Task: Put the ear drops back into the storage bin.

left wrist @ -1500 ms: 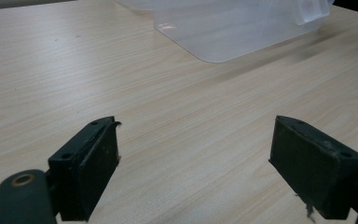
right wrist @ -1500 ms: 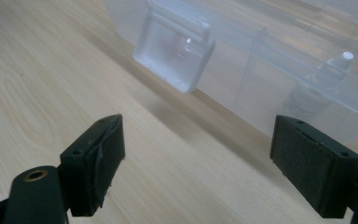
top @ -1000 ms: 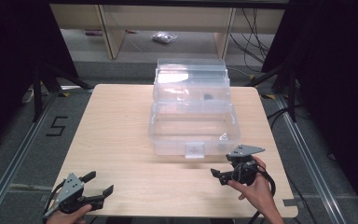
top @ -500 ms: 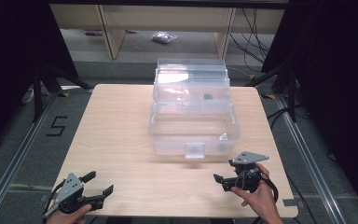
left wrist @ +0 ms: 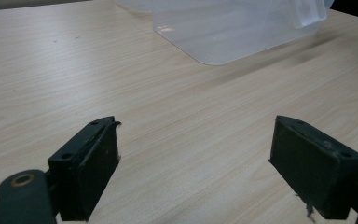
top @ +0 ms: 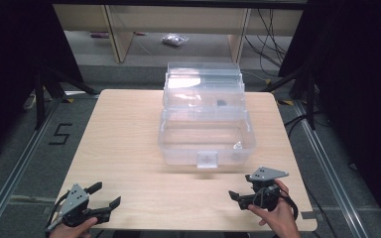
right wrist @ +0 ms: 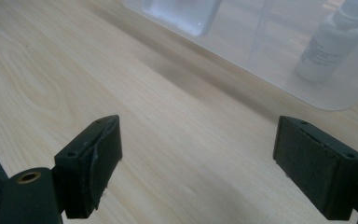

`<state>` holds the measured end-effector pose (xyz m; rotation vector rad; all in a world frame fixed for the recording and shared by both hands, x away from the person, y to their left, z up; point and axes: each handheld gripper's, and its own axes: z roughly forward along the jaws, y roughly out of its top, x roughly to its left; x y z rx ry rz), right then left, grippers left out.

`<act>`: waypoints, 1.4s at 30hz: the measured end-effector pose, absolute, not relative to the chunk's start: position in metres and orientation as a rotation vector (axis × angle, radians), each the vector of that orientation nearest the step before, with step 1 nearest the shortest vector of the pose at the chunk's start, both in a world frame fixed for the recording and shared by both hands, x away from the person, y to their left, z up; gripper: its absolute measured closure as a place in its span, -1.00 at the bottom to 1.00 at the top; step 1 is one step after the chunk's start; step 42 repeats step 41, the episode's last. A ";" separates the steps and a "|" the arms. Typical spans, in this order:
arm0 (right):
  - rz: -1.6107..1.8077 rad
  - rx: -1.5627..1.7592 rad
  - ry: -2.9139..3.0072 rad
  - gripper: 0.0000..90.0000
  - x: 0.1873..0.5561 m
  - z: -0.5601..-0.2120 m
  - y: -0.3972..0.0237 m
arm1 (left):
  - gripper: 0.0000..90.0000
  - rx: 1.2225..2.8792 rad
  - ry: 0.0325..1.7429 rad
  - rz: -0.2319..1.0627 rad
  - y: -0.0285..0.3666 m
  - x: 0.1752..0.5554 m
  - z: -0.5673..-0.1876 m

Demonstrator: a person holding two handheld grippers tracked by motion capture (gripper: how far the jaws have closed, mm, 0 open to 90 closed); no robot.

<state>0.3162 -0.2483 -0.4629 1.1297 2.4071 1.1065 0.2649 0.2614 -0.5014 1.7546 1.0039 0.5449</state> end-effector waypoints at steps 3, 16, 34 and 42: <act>1.112 1.110 2.421 -0.63 0.313 -0.465 -0.249 | -0.68 1.758 1.004 0.546 0.261 0.265 -0.501; 1.097 1.164 2.420 -0.63 0.303 -0.477 -0.254 | -0.68 1.749 1.004 0.541 0.260 0.265 -0.501; 1.063 1.162 2.456 -0.64 0.297 -0.484 -0.254 | -0.68 1.760 0.992 0.552 0.261 0.265 -0.501; 1.069 1.170 2.456 -0.63 0.297 -0.484 -0.254 | -0.68 1.763 1.000 0.548 0.261 0.264 -0.501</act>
